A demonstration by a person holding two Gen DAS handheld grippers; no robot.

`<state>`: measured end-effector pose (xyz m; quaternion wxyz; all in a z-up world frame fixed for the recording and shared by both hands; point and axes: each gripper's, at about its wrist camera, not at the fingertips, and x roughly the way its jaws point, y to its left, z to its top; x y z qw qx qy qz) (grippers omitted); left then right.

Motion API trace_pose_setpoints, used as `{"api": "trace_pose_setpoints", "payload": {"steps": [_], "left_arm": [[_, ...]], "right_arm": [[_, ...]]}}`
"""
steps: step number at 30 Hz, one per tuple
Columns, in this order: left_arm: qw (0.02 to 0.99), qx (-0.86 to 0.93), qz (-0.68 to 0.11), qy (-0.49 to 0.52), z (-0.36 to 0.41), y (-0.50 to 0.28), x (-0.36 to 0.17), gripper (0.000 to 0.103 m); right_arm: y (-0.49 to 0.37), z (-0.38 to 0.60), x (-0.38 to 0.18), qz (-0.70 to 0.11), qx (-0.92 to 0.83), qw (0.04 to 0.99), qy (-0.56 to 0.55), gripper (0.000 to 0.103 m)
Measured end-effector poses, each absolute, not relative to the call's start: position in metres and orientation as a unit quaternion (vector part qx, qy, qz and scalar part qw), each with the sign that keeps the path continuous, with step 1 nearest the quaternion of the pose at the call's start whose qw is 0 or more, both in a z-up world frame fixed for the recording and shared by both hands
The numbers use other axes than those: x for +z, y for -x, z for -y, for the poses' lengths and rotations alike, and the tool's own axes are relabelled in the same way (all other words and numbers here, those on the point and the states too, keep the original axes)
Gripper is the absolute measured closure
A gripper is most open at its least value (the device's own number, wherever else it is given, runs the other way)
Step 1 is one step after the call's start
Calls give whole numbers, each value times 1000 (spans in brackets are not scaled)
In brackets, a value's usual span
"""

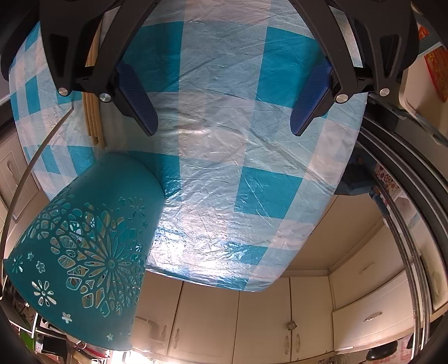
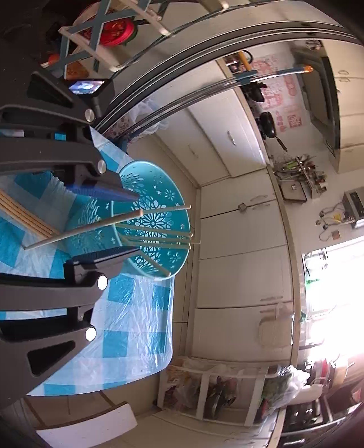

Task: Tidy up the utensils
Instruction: 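Lift the chopstick with the right tool over the basket and release it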

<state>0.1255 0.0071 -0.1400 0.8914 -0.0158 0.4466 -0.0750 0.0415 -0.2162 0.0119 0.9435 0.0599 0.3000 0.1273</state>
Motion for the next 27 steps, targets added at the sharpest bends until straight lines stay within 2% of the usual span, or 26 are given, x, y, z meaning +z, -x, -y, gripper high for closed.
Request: {"api": "trace_pose_setpoints", "payload": {"steps": [1, 3, 9, 14, 18, 22, 27], "left_arm": [[891, -75, -447, 16, -7, -126, -140, 11], [891, -76, -447, 16, -8, -126, -140, 11], [891, -76, -447, 16, -7, -126, -140, 11], [891, -77, -447, 14, -7, -125, -141, 11], [891, -77, -447, 16, -7, -124, -140, 11], [891, -78, -447, 19, -9, -125, -140, 11], [891, -80, -447, 21, -10, -125, -140, 11]], "right_arm": [[-44, 216, 10, -303, 129, 942, -58, 91], [-45, 216, 11, -303, 132, 943, -50, 97], [-36, 226, 48, -274, 160, 945, -85, 97], [-43, 246, 108, -211, 185, 946, -163, 97], [-56, 243, 135, -162, 154, 962, -155, 97], [-83, 229, 111, -190, 118, 967, -124, 97], [-117, 221, 51, -275, 91, 950, -117, 96]]}}
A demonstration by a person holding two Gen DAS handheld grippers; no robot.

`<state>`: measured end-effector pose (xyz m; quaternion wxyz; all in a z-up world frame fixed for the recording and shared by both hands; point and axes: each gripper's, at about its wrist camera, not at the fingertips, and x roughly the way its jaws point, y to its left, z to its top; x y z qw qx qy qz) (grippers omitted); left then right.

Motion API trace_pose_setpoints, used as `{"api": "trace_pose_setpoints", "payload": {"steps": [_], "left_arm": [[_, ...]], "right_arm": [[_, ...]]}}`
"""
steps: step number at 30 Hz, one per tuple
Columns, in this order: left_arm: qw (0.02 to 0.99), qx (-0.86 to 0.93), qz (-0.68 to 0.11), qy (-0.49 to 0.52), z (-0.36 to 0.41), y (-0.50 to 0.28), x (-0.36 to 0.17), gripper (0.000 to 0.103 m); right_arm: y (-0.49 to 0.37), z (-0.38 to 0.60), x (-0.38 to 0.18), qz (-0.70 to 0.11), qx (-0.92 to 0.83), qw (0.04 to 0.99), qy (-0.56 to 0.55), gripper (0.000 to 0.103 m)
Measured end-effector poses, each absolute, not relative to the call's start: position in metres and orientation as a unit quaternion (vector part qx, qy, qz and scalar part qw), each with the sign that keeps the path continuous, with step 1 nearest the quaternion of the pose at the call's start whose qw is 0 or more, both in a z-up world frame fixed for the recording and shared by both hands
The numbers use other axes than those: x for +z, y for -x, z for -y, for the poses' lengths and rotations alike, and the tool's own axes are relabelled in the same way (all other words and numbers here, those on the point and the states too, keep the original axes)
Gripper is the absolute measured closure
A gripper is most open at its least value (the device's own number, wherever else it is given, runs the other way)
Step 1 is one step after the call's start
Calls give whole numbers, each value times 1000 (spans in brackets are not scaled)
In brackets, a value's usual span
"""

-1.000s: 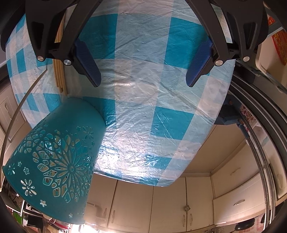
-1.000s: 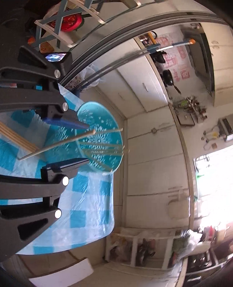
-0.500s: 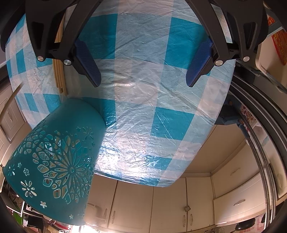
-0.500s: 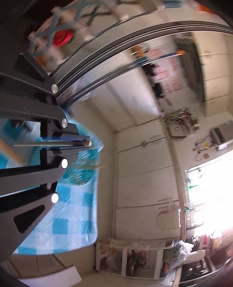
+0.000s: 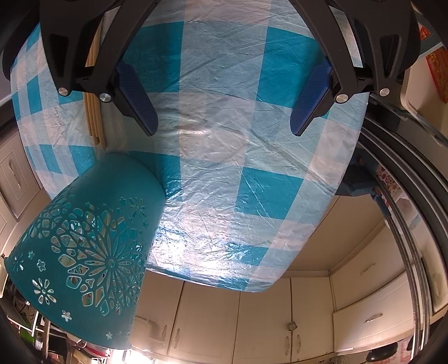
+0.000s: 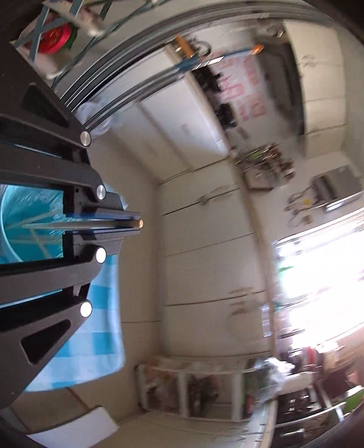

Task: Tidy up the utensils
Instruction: 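Lift the chopstick with the right tool over the basket and release it, then move the right tool back down to the chopsticks beside the basket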

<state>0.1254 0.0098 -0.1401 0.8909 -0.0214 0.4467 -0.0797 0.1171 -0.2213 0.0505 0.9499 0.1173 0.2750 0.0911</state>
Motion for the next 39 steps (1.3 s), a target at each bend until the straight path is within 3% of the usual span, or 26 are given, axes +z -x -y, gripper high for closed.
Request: {"api": "trace_pose_setpoints", "payload": {"steps": [1, 2, 4, 12, 15, 20, 23, 39], "left_arm": [[891, -80, -447, 22, -10, -125, -140, 11], [891, -80, -447, 22, -10, -125, -140, 11], [891, -80, -447, 22, -10, -126, -140, 11], [891, -80, -447, 23, -9, -126, -141, 11], [891, -80, -447, 22, -10, -126, -141, 11], [891, -80, -447, 20, -9, -126, -141, 11], [890, -80, -448, 18, -8, -126, -141, 11], [891, -82, -447, 22, -10, -125, -141, 10]], "right_arm": [[-122, 222, 42, -294, 92, 944, -121, 92], [-122, 225, 38, -300, 91, 941, -123, 79], [-117, 227, 38, -294, 87, 944, -124, 73], [-30, 237, 73, -189, 72, 970, -131, 73], [-9, 234, 39, -234, 61, 961, -136, 73], [1, 219, -75, -399, 57, 905, -138, 92], [-4, 208, -105, -432, 53, 890, -133, 92], [-8, 183, -125, -447, 43, 890, -72, 95]]}}
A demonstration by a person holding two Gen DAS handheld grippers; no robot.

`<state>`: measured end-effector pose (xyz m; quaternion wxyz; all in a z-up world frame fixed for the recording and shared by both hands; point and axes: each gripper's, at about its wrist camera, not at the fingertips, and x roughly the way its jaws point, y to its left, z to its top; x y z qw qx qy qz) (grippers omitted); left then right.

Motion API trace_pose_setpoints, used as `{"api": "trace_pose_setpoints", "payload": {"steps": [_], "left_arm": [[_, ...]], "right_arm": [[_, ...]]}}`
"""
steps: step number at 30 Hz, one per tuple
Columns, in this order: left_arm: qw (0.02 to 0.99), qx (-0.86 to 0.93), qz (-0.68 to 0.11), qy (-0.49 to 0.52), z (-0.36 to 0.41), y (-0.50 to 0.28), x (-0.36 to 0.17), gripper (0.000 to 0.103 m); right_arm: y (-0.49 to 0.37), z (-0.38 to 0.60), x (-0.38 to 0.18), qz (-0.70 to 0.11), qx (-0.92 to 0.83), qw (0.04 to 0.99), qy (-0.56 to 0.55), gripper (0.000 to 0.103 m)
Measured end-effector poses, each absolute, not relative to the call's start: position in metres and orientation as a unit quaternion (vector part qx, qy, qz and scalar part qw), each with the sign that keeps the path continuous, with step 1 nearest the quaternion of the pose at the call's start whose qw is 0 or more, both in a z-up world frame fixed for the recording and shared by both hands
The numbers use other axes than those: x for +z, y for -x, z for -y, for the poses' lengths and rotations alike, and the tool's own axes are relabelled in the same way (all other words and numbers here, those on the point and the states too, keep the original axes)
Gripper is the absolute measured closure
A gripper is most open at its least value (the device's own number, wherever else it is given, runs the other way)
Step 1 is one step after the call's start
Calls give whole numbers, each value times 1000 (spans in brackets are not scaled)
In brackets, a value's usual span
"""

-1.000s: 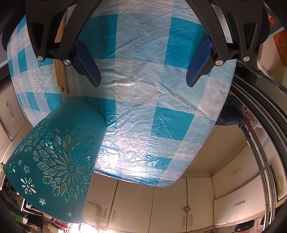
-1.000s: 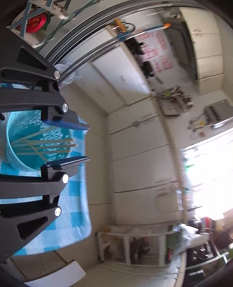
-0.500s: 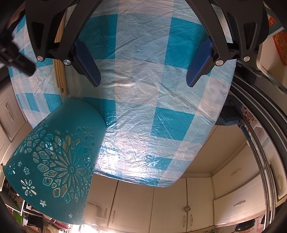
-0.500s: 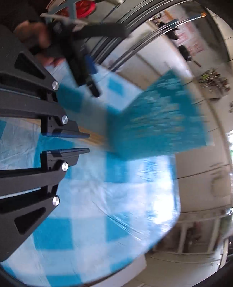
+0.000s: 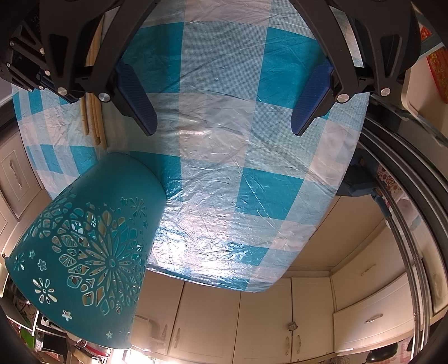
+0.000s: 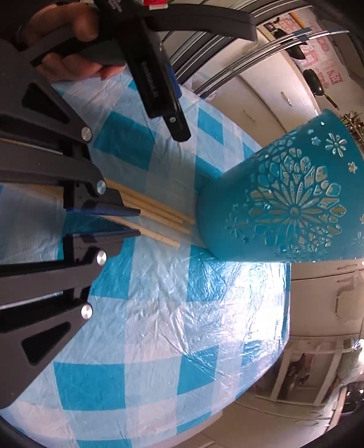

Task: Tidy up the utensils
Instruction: 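Move the right tool back down to the chopsticks beside the basket, then lower the left tool onto another single chopstick and close it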

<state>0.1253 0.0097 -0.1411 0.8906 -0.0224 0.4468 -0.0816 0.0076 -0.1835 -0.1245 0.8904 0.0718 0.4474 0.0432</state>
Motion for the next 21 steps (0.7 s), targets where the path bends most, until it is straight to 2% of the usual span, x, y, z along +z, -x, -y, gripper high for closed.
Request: {"api": "trace_pose_setpoints", "payload": {"steps": [7, 14, 21], "left_arm": [[890, -107, -442, 1, -1, -119, -138, 10], [881, -162, -441, -47, 45, -102, -135, 10], [873, -145, -460, -79, 65, -106, -144, 10]], "right_arm": [[-8, 196, -124, -447, 44, 893, -40, 95], [-3, 236, -128, -433, 48, 893, -112, 95], [-3, 237, -129, -430, 61, 892, -126, 93]]}}
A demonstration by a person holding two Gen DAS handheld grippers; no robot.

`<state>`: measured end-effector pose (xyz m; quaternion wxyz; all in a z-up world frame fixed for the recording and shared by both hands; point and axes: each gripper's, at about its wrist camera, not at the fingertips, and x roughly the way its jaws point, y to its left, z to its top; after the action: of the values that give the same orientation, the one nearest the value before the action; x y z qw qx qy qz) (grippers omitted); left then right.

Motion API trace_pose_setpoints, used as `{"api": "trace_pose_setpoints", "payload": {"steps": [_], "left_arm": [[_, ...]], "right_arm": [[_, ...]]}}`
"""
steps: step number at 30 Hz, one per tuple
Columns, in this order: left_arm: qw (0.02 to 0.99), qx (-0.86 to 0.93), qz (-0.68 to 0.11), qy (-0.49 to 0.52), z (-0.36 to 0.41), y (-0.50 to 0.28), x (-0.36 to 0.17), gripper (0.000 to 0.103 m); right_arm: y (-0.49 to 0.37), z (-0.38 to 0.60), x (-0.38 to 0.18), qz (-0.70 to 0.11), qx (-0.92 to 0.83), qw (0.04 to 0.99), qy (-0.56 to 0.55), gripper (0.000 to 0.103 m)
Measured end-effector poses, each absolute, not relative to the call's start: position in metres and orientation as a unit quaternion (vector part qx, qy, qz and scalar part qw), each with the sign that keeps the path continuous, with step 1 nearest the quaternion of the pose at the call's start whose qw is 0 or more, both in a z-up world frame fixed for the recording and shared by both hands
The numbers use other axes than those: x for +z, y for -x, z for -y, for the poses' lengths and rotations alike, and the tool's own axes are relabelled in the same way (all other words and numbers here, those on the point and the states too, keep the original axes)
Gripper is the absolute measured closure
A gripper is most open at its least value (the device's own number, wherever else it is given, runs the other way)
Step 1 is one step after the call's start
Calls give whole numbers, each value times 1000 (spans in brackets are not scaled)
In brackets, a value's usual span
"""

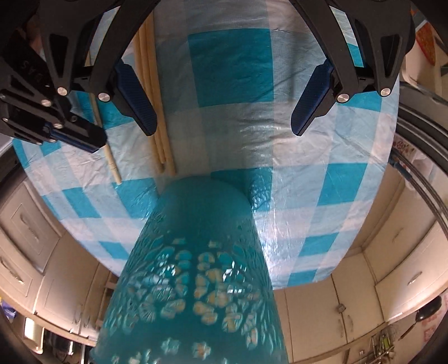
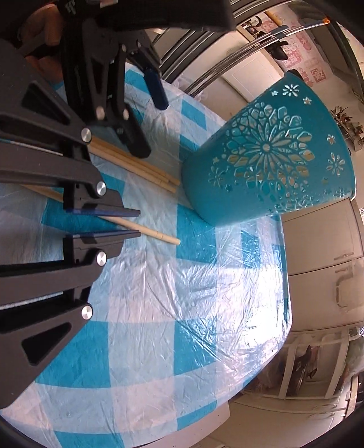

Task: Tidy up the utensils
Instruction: 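Lower the left tool onto another single chopstick and close it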

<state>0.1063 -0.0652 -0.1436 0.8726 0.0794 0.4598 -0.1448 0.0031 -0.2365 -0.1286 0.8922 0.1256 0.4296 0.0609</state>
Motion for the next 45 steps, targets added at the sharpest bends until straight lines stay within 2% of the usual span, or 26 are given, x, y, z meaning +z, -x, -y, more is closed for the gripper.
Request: {"api": "trace_pose_setpoints", "payload": {"steps": [16, 17, 20, 22, 23, 24, 25, 36, 38, 39, 41, 45], "left_arm": [[868, -126, -474, -84, 74, -113, -146, 12], [869, -125, -471, -83, 72, -112, -146, 14], [875, -122, -461, -78, 64, -108, -143, 31], [879, -119, -456, -75, 56, -106, -141, 49], [879, -120, -456, -72, 53, -105, -140, 53], [879, -119, -456, -71, 49, -105, -139, 64], [879, -121, -457, -69, 44, -106, -138, 69], [873, -132, -464, -70, 43, -125, -139, 69], [875, -131, -459, -74, 44, -125, -139, 77], [876, -133, -457, -77, 44, -124, -139, 86], [873, -144, -460, -76, 43, -123, -138, 93], [868, -155, -464, -85, 42, -118, -138, 95]], "right_arm": [[-4, 237, -128, -429, 68, 891, -133, 91], [-4, 237, -128, -429, 67, 891, -132, 91], [-4, 234, -127, -429, 65, 892, -124, 91], [-4, 229, -126, -431, 72, 893, -111, 91], [-5, 226, -126, -432, 77, 892, -105, 91], [-5, 222, -126, -433, 82, 892, -96, 91], [-4, 218, -126, -436, 87, 892, -84, 91], [-26, 222, -125, -441, 57, 892, -88, 90], [-26, 221, -125, -440, 58, 892, -82, 90], [-24, 221, -125, -442, 65, 892, -72, 91], [-23, 220, -125, -443, 68, 891, -69, 94], [-16, 223, -125, -450, 84, 887, -66, 94]]}}
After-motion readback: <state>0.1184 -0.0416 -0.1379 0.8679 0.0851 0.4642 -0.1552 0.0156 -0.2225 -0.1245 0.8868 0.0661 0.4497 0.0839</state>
